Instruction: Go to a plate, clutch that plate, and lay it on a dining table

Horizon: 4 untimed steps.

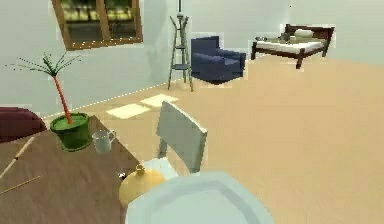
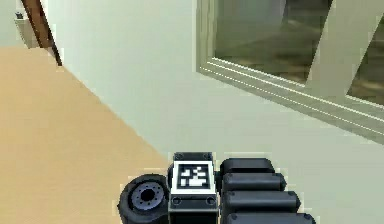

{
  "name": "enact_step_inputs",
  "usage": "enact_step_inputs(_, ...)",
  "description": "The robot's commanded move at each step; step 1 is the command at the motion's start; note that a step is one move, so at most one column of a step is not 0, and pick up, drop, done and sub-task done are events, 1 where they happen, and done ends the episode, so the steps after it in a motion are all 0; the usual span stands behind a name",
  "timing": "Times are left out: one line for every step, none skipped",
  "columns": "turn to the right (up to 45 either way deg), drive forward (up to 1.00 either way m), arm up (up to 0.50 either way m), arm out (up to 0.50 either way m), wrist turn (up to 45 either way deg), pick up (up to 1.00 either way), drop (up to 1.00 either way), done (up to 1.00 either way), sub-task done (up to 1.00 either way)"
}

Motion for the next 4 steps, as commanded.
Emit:
enact_step_inputs(-45.0, 0.00, 0.00, 0.00, 0.0, 0.00, 0.00, 0.00, 0.00)
enact_step_inputs(-33.0, 0.00, 0.00, 0.00, 0.0, 0.00, 0.00, 0.00, 0.00)
enact_step_inputs(45.0, 0.00, 0.00, 0.00, 0.0, 0.00, 0.00, 0.00, 0.00)
enact_step_inputs(30.0, 0.00, 0.00, 0.00, 0.0, 0.00, 0.00, 0.00, 0.00)
